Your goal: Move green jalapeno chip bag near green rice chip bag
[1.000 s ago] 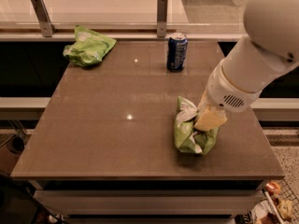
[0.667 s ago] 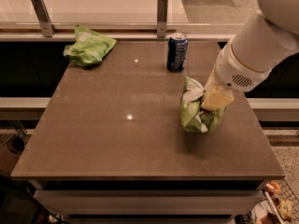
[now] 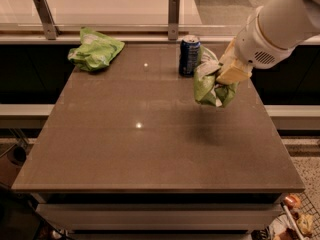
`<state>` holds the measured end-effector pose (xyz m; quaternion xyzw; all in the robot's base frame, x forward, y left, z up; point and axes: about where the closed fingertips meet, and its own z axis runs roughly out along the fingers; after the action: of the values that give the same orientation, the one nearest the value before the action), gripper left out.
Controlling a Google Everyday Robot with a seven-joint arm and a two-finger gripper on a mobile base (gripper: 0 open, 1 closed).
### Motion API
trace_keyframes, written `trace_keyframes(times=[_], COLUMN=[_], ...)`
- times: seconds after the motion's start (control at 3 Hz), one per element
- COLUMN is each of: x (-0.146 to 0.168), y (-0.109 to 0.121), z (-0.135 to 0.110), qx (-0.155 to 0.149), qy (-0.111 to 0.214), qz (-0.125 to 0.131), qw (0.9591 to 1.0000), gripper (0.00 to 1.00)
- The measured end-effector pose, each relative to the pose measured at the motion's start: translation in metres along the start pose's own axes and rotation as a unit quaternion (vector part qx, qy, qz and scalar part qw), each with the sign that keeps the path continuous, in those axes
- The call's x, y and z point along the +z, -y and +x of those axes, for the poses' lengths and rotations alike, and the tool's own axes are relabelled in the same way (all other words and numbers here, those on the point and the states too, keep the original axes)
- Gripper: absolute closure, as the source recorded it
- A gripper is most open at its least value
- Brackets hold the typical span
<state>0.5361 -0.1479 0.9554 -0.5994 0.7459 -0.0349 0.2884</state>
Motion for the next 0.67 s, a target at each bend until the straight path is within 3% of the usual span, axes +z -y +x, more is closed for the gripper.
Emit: trace_keyframes(times=[0.33,0.67], x=[-0.001,0.006], y=[0.029,0.053], z=[-0.026,-0.057], qx=[-0.04,-0.069], qy=[0.029,0.035], qz=[0.029,0.054], qw=[0.9984,0.9956], gripper=[1.0,1.0])
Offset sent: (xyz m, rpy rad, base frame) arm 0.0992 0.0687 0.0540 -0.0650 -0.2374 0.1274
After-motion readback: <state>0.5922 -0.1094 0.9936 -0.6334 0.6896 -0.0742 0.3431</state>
